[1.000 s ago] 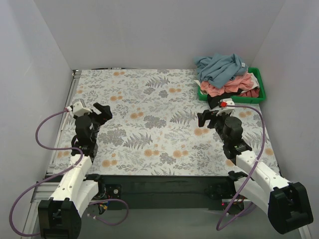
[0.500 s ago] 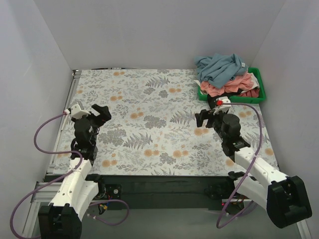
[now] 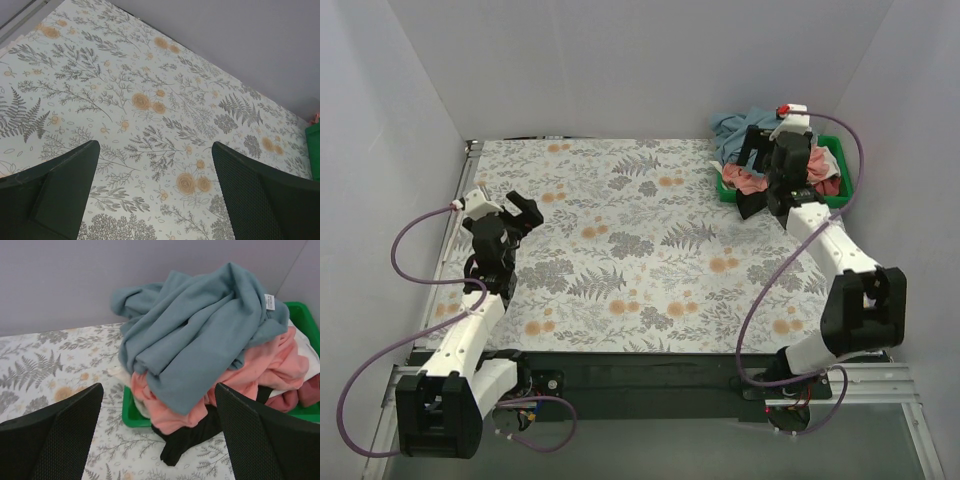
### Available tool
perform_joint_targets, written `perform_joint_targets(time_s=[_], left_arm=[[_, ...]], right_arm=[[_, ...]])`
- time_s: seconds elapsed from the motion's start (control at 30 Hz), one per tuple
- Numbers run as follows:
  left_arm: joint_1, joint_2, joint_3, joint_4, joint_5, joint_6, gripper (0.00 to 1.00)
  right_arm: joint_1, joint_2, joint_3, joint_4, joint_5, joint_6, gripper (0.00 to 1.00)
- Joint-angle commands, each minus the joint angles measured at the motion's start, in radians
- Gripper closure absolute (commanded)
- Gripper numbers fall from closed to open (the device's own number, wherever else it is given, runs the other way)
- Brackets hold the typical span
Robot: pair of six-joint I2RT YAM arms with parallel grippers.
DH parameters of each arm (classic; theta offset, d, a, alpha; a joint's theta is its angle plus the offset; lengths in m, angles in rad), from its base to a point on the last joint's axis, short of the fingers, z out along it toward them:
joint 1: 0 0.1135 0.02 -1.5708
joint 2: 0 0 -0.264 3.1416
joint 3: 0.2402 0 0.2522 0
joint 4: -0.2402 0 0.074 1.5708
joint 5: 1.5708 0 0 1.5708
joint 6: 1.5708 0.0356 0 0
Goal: Fold and stack the t-shirts
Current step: Grab the tshirt from the pile
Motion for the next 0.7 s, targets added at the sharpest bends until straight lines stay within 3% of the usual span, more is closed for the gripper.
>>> perform_joint_targets(time_s=[0.0,0.13,0.27,0.57,0.67], left_arm=[[0.001,0.027,0.041,0.017,0.009,0.022,0.05],[0.001,0.033,0.009,0.051,0.037,0.019,0.05],[0.001,0.036,0.013,0.045,0.039,0.021,0.05],[0.001,0.057,0.016,0.050,0.040,0.019,0.05],[0.001,0.071,0.023,0.051,0.045,0.019,0.05]], right_arm=[[-0.055,0.144,0.168,-0.095,0.004,0.007,0.02],[-0.097,0.366,0.421,-0.181,-0.001,0.020,0.03],[-0.135,0.500,0.562,-0.264,-0.021,0.055,0.04],[-0.161,0.623,0.665,-0.315,0.039,0.078,0.05],[-0.164,0.666,0.722,-0.342,0.044,0.064,0.16]])
